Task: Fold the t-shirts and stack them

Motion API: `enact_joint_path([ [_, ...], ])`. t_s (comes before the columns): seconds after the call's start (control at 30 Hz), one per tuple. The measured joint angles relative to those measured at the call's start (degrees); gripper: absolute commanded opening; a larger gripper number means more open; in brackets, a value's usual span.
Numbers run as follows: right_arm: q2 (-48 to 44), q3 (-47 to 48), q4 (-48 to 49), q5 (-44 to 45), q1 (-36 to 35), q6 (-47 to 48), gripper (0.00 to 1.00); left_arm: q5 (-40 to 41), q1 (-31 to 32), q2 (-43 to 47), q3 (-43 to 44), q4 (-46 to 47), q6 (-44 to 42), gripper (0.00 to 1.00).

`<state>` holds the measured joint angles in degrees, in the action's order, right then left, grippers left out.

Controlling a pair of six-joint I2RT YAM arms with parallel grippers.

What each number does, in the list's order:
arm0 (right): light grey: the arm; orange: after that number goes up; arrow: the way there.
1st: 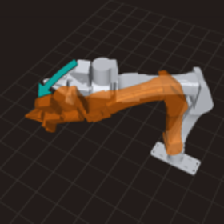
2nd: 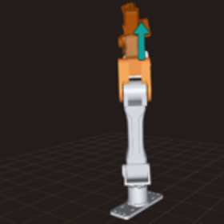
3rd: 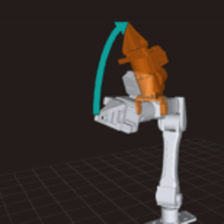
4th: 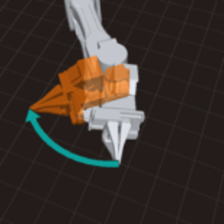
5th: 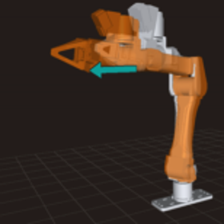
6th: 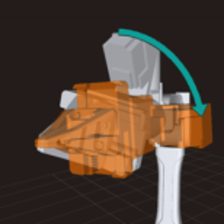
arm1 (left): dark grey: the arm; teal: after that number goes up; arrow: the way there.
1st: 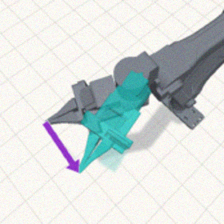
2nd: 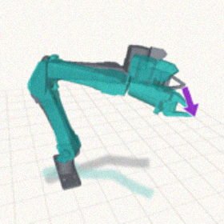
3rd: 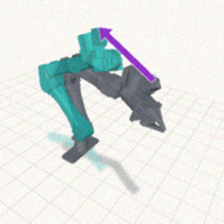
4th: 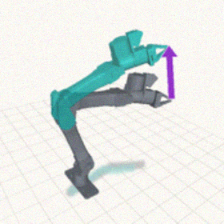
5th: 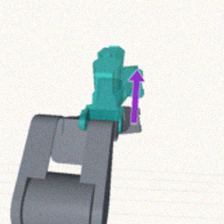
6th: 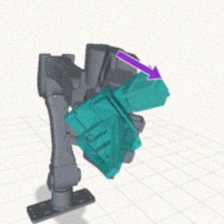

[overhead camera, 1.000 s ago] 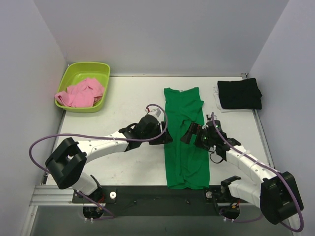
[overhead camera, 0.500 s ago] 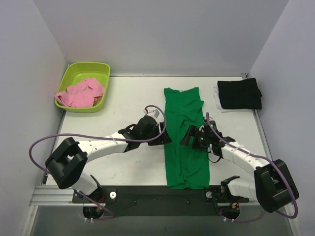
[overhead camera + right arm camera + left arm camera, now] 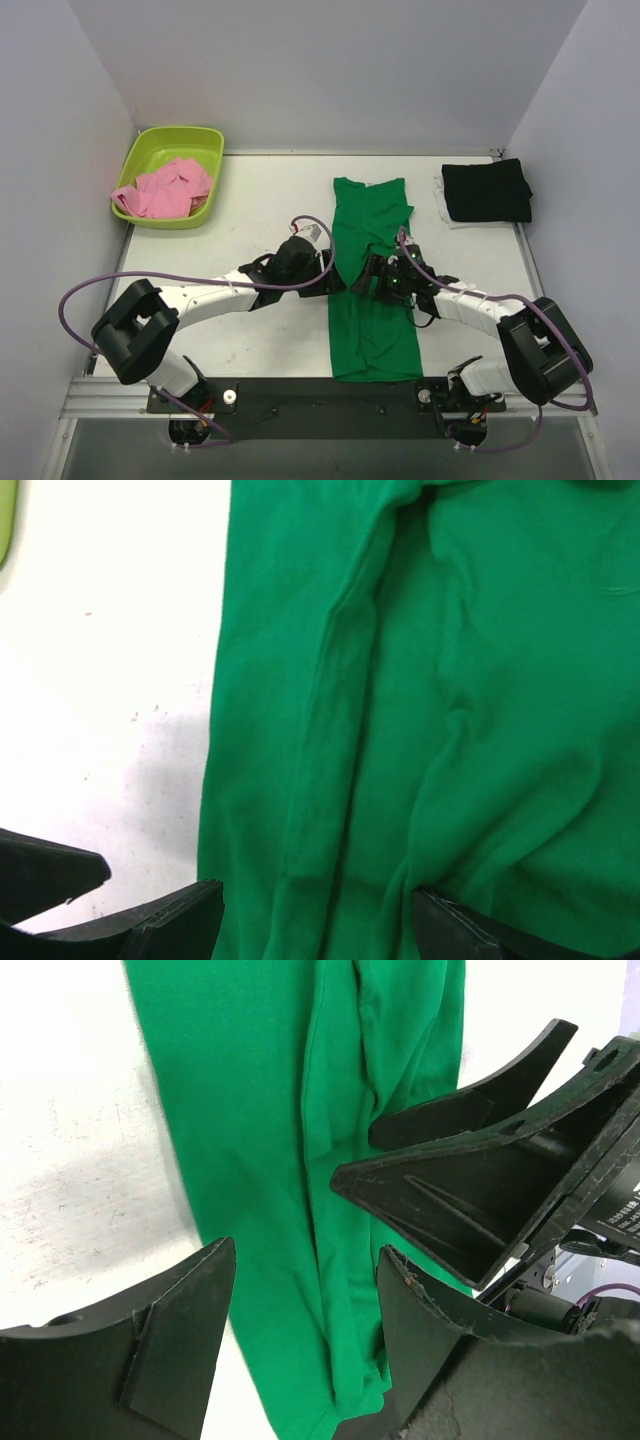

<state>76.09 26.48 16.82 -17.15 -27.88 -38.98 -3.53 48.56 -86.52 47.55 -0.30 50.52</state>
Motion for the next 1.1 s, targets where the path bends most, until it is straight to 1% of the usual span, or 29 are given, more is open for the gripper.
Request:
enact_joint_path([
  [0.2, 2.1, 1.1, 2.2, 0.2, -2.6, -0.7, 0.77, 0.0, 0.0, 0.0, -0.1, 0.2, 0.0, 0.68],
  [0.33, 1.3, 1.6, -0.2, 1.6, -2.6, -0.4, 0.82, 0.0, 0.0, 0.0, -0.1, 0.2, 0.1, 0.68],
  [0.43, -2.0, 2.2, -5.6, 3.9, -2.7, 0.5, 0.88, -0.1, 0.0, 0.0, -0.1, 0.4, 0.1, 0.68],
  [0.53, -7.8, 3.0, -11.2, 6.6, -3.0, 1.6, 0.93, -0.2, 0.0, -0.1, -0.1, 0.6, 0.1, 0.68],
  [0.67, -17.1, 6.1, -18.2, 9.4, -3.0, 2.5, 0.95, -0.3, 0.0, -1.2, -0.1, 0.9, 0.0, 0.68],
  [0.77, -21.0, 6.9, -20.9, 10.4, -3.0, 2.6, 0.96, -0.4, 0.0, -1.7, -0.1, 0.9, 0.0, 0.68],
  [0.87, -22.3, 6.4, -23.3, 11.9, -3.0, 2.6, 0.97, -0.4, 0.0, -2.2, 0.1, 1.0, 0.0, 0.68],
  [1.1, -21.1, 3.9, -25.7, 13.3, -3.0, 2.6, 0.97, -1.7, -0.4, -8.8, 3.3, 2.6, 0.0, 0.68],
])
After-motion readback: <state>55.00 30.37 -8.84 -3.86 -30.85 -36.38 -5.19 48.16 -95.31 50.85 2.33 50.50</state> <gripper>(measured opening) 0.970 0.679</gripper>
